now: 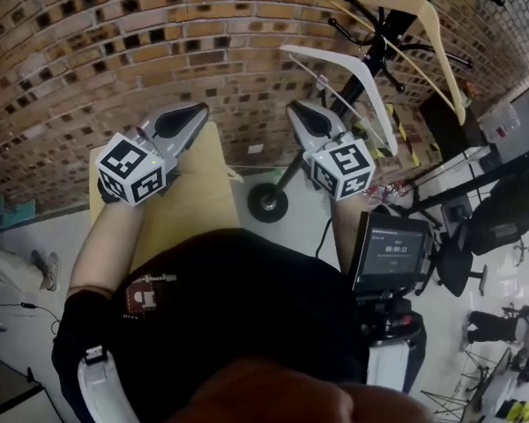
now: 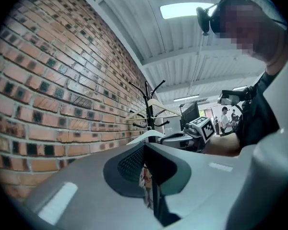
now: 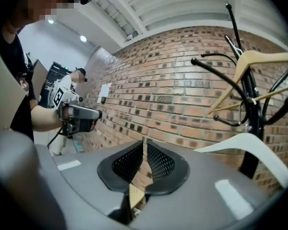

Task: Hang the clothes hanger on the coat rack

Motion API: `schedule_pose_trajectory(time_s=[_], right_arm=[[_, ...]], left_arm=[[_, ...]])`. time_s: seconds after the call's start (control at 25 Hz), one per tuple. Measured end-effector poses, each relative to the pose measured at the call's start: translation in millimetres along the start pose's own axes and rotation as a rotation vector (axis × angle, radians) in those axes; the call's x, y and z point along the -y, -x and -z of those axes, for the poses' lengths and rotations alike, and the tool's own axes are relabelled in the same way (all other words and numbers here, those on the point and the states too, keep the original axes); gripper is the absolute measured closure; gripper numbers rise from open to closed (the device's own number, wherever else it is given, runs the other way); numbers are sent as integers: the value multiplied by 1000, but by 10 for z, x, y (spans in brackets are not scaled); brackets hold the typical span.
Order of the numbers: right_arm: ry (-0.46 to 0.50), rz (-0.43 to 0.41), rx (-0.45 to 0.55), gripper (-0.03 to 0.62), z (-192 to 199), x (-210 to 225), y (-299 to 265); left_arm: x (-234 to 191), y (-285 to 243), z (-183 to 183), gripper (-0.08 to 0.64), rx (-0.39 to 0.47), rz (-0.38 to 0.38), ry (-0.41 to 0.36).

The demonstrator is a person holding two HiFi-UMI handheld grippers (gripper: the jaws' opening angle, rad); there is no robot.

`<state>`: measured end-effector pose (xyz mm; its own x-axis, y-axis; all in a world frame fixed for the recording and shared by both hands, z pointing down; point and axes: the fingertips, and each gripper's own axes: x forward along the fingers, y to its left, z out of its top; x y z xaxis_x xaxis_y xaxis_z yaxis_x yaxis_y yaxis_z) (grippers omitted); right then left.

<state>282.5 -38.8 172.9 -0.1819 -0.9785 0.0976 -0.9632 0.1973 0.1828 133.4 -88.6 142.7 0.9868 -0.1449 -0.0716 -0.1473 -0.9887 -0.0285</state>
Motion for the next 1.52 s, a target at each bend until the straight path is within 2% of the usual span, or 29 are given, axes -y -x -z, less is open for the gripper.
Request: schedule_pose_trajectory(time_s=[0.16, 0.44, 0.6, 0.72, 0.88, 1.52], right_arm=[[-53, -152, -4, 578, 154, -444, -349], [-85, -335, 12, 578, 265, -987, -804], [-69, -411, 20, 580, 235, -1258, -939], [-42, -444, 24, 580, 216, -1397, -998], [-63, -482, 32, 581, 223, -1492, -1033], [-37, -458, 19, 581, 282, -1479, -991]], left_arm=[[-156, 301, 229, 565, -35, -91, 34], [-416, 957, 520, 565, -60, -258, 87], [-506, 1257, 564, 565, -58, -318, 105], [-527, 1381, 560, 565, -51, -342, 106], [-517, 1429, 570, 565, -47, -342, 106], [-504, 1398, 552, 565, -36, -320, 115]])
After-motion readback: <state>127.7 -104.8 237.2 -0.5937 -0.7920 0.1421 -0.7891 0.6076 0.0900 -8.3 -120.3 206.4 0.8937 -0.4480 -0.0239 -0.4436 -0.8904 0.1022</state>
